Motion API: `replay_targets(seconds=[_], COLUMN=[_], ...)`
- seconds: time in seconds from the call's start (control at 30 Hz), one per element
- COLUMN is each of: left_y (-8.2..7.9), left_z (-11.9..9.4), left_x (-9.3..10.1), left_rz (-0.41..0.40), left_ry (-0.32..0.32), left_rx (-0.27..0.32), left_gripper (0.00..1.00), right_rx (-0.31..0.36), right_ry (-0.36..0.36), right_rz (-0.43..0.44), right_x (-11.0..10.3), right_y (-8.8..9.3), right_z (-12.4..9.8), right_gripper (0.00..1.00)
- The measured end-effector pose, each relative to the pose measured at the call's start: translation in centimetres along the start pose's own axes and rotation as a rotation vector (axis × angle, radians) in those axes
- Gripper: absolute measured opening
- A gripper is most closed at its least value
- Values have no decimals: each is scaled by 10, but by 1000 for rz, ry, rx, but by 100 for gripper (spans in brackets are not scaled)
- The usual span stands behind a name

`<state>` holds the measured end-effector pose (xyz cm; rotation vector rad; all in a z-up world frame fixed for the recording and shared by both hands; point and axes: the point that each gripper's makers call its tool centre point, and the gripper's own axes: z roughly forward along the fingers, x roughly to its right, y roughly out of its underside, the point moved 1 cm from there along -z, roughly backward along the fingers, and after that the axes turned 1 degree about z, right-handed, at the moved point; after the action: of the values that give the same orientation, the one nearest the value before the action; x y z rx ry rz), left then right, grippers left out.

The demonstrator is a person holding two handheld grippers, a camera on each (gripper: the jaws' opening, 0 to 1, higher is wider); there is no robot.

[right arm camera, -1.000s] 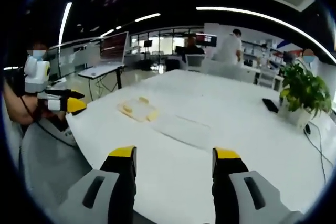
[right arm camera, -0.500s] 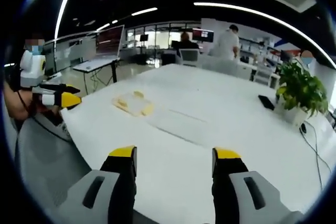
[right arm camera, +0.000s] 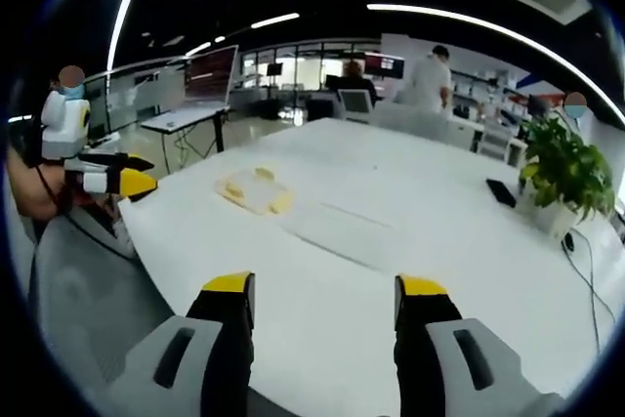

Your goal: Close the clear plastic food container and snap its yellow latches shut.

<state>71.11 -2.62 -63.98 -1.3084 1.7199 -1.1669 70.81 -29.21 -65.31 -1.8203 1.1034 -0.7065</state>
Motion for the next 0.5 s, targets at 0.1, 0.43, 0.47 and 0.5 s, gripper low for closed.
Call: replay_targets(seconds=[0.1,0.43,0.47,0.5], left_y=[0,3,3,3], left_z=[0,1,1,2], left_x=[0,7,8,8], left_rz=[1,6,6,6], left_ry=[0,41,46,47], left_rx=[2,-22,-28,-35], left_gripper=[42,42,42,42], right_rx=[-2,-6,-7,-12], right_ry=[1,34,36,39], right_rz=[-9,-8,-14,-19], right_x=[-1,5,5,5], right_y=[0,-2,-2,-2], right_z=[0,1,1,1], right_gripper=[55,54,54,54])
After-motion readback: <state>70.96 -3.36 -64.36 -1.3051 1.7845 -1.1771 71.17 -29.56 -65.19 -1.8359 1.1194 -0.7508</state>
